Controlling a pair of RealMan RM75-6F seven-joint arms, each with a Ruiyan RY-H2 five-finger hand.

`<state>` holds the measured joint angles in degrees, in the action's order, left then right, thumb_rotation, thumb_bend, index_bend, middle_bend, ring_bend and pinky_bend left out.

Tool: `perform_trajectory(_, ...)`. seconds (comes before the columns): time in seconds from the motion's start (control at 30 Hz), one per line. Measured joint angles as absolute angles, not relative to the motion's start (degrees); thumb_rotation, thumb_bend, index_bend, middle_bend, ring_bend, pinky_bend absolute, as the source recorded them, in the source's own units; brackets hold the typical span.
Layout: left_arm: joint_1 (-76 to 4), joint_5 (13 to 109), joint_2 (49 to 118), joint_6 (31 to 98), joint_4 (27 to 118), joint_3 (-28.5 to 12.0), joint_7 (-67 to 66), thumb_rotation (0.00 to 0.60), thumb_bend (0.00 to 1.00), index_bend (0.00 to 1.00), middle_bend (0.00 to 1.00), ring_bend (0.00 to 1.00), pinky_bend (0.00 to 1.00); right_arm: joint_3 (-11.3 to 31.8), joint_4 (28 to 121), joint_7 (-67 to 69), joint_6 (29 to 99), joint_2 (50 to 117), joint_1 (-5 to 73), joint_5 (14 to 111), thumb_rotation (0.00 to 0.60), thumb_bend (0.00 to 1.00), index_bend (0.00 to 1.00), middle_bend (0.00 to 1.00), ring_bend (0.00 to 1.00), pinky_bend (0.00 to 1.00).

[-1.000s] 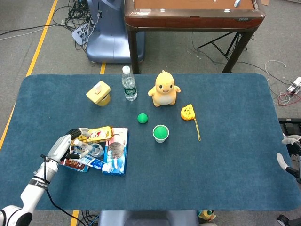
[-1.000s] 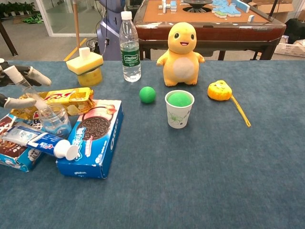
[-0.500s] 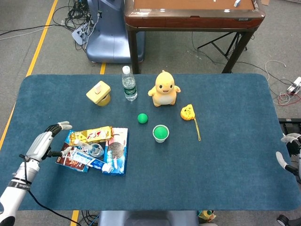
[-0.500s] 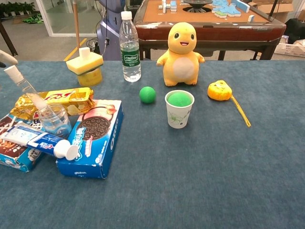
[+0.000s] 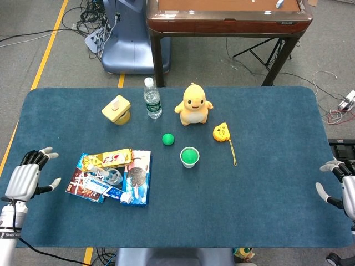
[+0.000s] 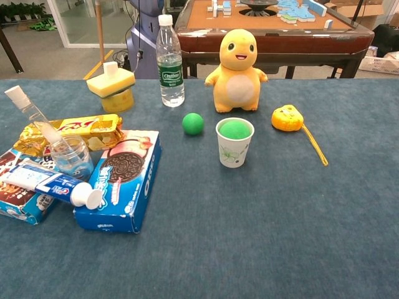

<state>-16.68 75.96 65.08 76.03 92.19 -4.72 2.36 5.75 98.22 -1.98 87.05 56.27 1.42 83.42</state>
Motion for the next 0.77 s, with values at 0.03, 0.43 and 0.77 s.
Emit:
perform_trajectory(0.03,-16.0,76.3,65.4,76.9,92.4,-4.3,1.2,0.6,0.26,0.25,0.13,0.11,0.05,5.6,98.1,-1.7,87.0,56.4,1.4,83.5,0.6,0.38,0.41,0.35,0.22,0.25)
perform_trajectory(0.43,-11.4,80.6,66.4,82.2,95.4,-1.3,-3.2,0.6,0.26,0.25,0.13,0.11,0.05,3.5,95.0,2.4,83.9,58.7,3.4,88.3,0.6,0.38,0.41,0.35,0.22,0.25)
perform_trajectory(0.77,-8.8,83.4,67.5,85.4,95.0,-0.3,-4.1,0.6,0.26,0.25,0.13,0.11,0.05,2.0,92.6,4.6,81.5,62.0,5.6,91.4,0.6,0.38,0.41,0.35,0.22,0.25)
